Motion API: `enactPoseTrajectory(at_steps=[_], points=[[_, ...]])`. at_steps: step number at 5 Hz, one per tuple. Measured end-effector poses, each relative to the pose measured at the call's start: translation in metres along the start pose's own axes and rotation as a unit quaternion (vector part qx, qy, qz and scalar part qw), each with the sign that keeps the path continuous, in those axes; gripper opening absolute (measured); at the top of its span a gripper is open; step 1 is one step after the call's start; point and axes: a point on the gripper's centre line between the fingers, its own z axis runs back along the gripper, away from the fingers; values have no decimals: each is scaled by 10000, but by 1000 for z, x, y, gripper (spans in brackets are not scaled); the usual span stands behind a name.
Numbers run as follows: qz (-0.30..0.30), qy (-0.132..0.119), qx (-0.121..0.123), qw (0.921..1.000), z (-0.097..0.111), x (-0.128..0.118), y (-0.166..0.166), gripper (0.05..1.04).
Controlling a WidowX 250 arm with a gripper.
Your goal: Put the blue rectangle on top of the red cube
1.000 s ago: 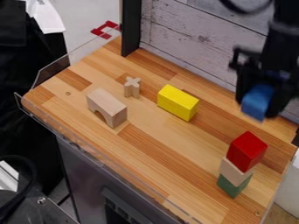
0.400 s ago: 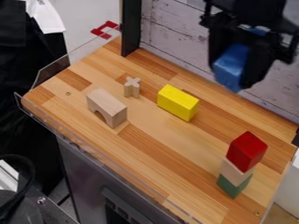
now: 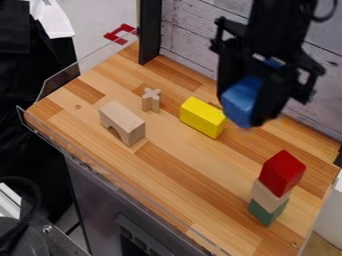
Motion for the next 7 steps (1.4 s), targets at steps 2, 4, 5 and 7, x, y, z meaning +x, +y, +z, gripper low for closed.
enactPoseTrajectory(at_steps=[2,4,5,7], points=[[-170,329,277,9989,-27,18,-9,592],[-232,565,424,9972,-38,22,-17,592],[-198,668,453,9965,-37,18,-19,592],[-197,643,422,9968,-25,11,-23,592]])
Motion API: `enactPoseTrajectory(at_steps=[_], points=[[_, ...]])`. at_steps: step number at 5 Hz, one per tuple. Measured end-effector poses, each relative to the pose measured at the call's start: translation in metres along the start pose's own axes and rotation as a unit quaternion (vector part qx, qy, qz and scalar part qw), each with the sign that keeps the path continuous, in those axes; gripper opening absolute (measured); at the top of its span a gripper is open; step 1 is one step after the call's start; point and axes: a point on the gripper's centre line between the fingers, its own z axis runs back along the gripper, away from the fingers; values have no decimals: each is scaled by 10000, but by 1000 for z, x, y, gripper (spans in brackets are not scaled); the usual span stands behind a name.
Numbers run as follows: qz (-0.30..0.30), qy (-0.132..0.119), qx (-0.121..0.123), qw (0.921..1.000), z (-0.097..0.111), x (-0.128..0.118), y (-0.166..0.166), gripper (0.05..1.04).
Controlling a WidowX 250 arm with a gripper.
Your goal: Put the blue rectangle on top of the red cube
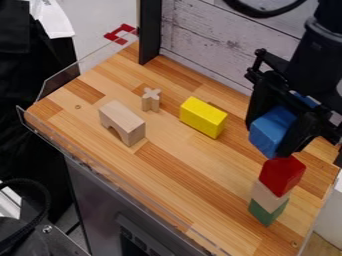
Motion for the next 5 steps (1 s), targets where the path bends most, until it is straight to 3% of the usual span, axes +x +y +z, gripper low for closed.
enactPoseTrajectory(at_steps=[1,4,5], points=[[-197,60,-196,9996,-1,-2,-7,592],[-300,426,-291,9982,-17,-5,-11,592],[-284,441,-286,9982,-18,-5,-11,592]])
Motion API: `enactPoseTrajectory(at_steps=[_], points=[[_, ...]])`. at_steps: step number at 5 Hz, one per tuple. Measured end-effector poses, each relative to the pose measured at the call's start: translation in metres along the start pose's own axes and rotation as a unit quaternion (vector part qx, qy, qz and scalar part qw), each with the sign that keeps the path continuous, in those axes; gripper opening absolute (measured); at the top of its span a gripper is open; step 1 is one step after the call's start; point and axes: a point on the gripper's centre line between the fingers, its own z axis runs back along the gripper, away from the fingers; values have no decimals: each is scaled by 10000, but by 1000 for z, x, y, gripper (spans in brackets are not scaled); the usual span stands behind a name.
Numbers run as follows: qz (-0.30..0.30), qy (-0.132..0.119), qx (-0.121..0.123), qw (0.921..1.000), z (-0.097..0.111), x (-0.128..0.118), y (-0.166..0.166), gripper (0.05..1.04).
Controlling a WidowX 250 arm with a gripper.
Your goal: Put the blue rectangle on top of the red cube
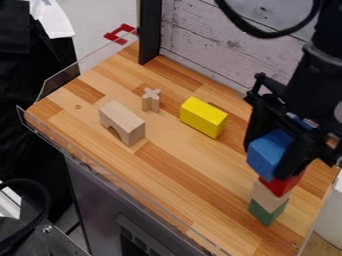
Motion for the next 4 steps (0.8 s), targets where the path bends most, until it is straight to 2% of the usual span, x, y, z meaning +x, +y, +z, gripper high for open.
enactPoseTrajectory(at_steps=[1,2,3,4], points=[[3,30,1,10000,-2,1,0,644],[-12,76,6,10000,-2,0,1,922],[21,73,36,10000,-2,0,2,1004],[131,19,63,9999,6,3,6,1000]])
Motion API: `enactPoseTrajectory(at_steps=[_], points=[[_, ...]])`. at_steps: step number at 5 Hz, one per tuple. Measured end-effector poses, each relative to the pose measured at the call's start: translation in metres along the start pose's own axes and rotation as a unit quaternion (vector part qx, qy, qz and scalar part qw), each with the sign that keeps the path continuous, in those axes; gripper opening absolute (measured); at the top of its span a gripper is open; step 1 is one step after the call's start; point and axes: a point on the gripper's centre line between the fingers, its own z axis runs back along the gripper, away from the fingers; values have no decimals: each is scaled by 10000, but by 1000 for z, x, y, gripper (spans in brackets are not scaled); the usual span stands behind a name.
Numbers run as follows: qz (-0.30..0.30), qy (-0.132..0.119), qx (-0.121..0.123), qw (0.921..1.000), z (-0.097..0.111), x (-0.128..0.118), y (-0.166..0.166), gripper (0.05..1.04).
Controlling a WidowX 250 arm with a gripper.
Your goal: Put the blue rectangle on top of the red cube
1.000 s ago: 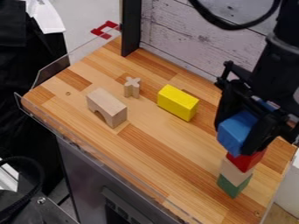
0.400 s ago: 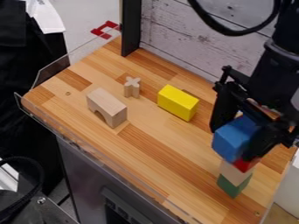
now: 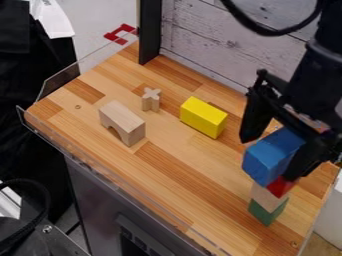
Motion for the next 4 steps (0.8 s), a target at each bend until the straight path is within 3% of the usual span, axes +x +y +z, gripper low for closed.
enactPoseTrajectory(at_steps=[1,2,3,4], points=[[142,-425,9,9990,30,4,10,1000],[515,-881,-203,9946,66,3,34,1000],[979,-960,-450,9895,82,-1,72,1000],[1268,-740,-488,9880,67,2,102,1000]])
